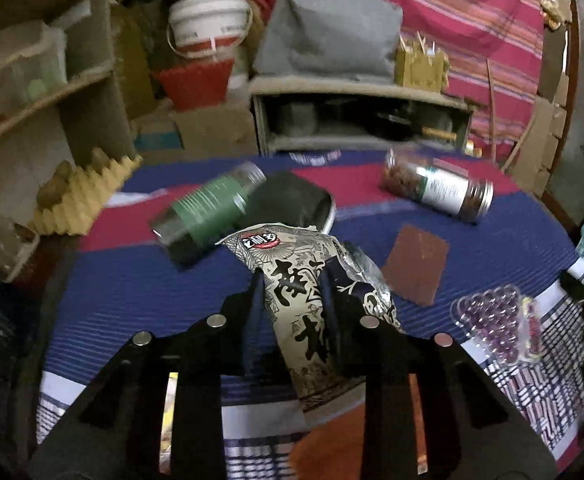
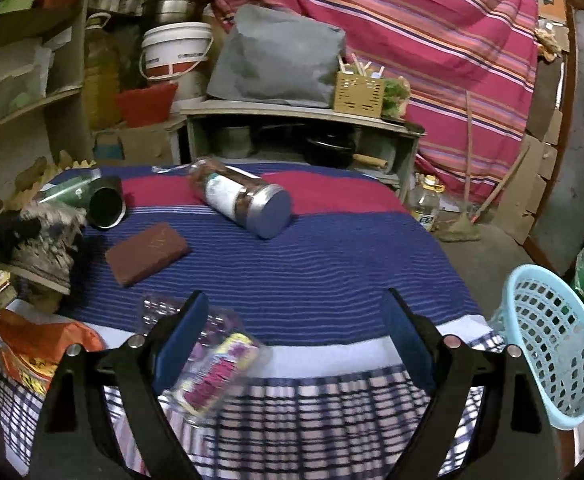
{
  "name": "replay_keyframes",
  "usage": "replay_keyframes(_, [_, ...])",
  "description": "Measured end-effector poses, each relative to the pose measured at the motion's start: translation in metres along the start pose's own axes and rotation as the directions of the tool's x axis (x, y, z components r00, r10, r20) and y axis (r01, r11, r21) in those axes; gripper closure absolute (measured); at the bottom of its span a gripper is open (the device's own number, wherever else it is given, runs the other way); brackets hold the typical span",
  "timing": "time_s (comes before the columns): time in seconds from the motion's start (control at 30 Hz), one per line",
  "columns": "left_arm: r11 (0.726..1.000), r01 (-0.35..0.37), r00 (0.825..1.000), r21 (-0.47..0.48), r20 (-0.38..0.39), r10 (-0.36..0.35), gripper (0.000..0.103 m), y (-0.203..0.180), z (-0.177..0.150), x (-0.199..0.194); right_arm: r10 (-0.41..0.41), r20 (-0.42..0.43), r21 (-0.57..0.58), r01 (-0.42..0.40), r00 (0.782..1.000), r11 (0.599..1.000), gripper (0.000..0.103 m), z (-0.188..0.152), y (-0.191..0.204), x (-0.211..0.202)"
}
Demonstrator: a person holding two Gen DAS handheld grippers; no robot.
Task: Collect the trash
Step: 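Grasp the second brown sponge pad with the right gripper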
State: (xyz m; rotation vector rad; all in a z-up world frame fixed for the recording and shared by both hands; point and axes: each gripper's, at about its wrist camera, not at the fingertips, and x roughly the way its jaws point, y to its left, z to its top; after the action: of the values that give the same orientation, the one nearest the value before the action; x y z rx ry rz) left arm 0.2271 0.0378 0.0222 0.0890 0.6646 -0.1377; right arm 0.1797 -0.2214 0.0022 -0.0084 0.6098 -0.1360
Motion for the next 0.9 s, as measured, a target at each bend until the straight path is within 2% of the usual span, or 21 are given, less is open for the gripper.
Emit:
replay_keyframes(0.13, [1.0, -0.015, 0.998, 0.0, 0.059, 0.015, 0.076, 0.017, 0.01, -0.025, 0.038, -0.011, -0.002, -0.038, 0.999, 0.999, 0.017, 0.007, 0.026, 0.005])
replay_keyframes(0.27, [0.998, -0.064, 0.992, -0.002, 0.105, 0.064, 0.076, 0.04, 0.014, -0.04, 0.068, -0.022, -0.013, -0.068, 0.997, 0.998, 0.017, 0.015, 0.055, 0.011])
replay_keyframes(0.4, [0.995, -0.099, 0.988, -0.03, 0.115, 0.101, 0.076, 0.066, 0.012, -0.039, 0.075, -0.046, -0.042, -0.077, 0.996, 0.996, 0.017, 0.024, 0.088, 0.025])
replay_keyframes(0.53, [0.993, -0.103, 0.988, -0.065, 0.112, 0.11, 0.076, 0.091, 0.004, -0.035, 0.084, -0.085, -0.017, -0.085, 0.993, 0.996, 0.017, 0.03, 0.111, 0.044])
replay_keyframes(0.67, [0.989, -0.116, 0.987, -0.088, 0.098, 0.125, 0.076, 0.109, -0.001, -0.031, 0.068, -0.143, -0.017, -0.071, 0.987, 0.997, 0.017, 0.035, 0.131, 0.07])
replay_keyframes(0.77, [0.987, -0.123, 0.986, -0.108, 0.098, 0.134, 0.076, 0.121, -0.003, -0.03, 0.021, -0.176, -0.02, -0.025, 0.984, 0.999, 0.017, 0.037, 0.14, 0.086])
replay_keyframes(0.9, [0.982, -0.143, 0.982, -0.123, 0.103, 0.156, 0.076, 0.131, -0.002, -0.033, -0.012, -0.245, -0.007, 0.01, 0.969, 1.0, 0.017, 0.037, 0.146, 0.108])
